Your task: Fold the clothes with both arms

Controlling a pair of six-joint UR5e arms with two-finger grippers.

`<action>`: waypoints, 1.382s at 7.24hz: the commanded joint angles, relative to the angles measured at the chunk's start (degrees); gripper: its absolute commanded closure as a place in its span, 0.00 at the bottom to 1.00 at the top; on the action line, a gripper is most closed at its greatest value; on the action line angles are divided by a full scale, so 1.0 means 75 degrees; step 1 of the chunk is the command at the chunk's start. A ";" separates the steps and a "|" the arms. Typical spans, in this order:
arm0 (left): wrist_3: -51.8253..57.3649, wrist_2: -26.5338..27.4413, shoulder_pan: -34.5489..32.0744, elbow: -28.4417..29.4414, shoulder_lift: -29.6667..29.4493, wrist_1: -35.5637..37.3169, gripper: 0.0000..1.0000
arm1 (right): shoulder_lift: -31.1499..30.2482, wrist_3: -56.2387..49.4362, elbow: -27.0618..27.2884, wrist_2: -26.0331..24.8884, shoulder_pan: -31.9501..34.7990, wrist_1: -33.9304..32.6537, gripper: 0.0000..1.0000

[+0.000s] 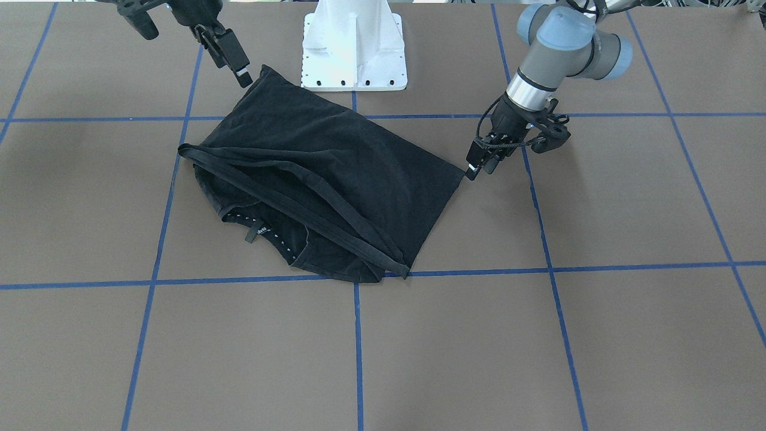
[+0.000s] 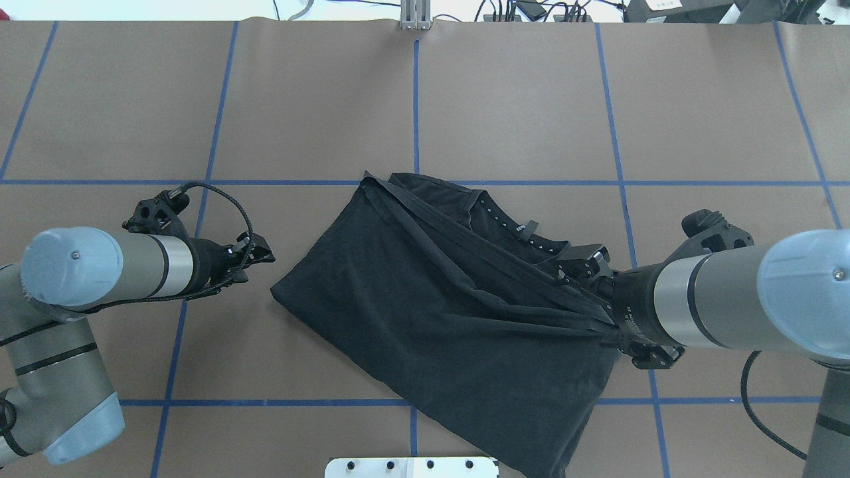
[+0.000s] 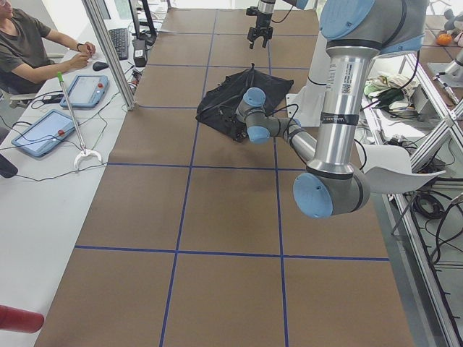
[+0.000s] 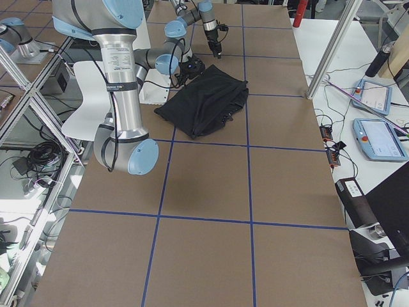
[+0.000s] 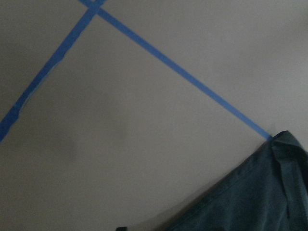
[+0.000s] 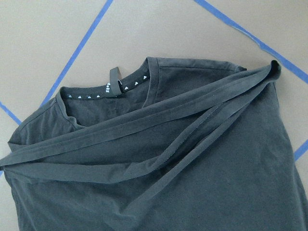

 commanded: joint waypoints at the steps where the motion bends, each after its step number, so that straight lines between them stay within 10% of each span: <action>1: -0.0011 0.0030 0.0230 0.0467 -0.0413 0.0004 0.41 | 0.0024 -0.0083 -0.0201 -0.0028 0.0044 0.0010 0.00; 7: -0.0034 0.0065 0.0653 0.0387 -0.0404 0.0566 0.45 | 0.0024 -0.0235 -0.0566 -0.0122 0.0032 0.0069 0.00; 10: -0.0034 0.0065 0.0653 0.0412 -0.0404 0.0566 0.76 | 0.0024 -0.0247 -0.0683 -0.0122 0.0032 0.0080 0.00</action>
